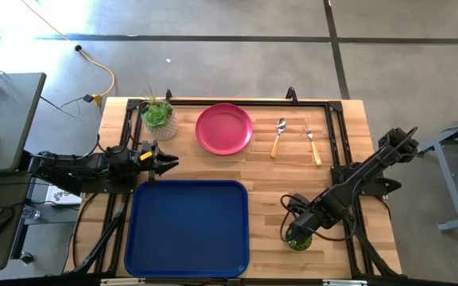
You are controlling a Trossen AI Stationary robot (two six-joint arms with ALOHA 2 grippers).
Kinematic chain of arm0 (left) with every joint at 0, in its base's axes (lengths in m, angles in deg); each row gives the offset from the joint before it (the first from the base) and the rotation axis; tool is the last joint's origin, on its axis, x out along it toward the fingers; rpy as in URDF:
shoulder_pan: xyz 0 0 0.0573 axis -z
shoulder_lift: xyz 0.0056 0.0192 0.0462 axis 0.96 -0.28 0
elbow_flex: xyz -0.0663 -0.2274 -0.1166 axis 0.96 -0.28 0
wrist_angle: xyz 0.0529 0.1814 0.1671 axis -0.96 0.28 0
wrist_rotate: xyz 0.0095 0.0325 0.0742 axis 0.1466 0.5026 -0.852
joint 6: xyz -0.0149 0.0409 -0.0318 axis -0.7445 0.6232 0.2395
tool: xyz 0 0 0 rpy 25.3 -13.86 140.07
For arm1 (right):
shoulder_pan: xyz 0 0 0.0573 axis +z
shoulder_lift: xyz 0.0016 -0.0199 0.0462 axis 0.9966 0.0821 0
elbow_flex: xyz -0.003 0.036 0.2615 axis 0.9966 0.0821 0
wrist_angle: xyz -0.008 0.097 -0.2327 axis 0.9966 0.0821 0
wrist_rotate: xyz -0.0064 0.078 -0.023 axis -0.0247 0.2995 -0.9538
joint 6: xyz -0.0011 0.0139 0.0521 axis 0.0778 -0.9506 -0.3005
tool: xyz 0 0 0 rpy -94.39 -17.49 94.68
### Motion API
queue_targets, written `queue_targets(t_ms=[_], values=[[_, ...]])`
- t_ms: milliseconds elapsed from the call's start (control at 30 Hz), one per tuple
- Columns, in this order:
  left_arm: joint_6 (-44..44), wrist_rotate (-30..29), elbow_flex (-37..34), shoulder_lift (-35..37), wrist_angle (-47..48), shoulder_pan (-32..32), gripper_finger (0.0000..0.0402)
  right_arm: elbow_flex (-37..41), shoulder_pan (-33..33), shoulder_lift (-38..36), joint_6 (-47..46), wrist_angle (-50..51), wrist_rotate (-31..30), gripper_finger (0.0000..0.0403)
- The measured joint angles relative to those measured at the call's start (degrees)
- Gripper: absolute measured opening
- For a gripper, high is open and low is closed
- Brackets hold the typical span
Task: Pick and place plate/cup/fork/spoon on tray
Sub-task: Put the green cup on the top right of the blue tray
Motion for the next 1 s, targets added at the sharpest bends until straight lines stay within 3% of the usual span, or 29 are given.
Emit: queue_targets(t_ms=[400, 700, 1000], values=[[0.0, 0.0, 0.0, 0.0, 0.0, 0.0, 0.0099, 0.0, 0.0, 2.7, -0.1, 0.0, 0.0, 0.0109], [0.0, 0.0, 0.0, 0.0, 0.0, 0.0, 0.0099, 0.0, -0.1, 2.7, -0.1, -0.1, -0.1, 0.0009], [0.0, 0.0, 0.0, 0.0, 0.0, 0.0, 0.0099, 0.1, -0.5, 1.8, -1.6, -1.0, -0.2, 0.0004]])
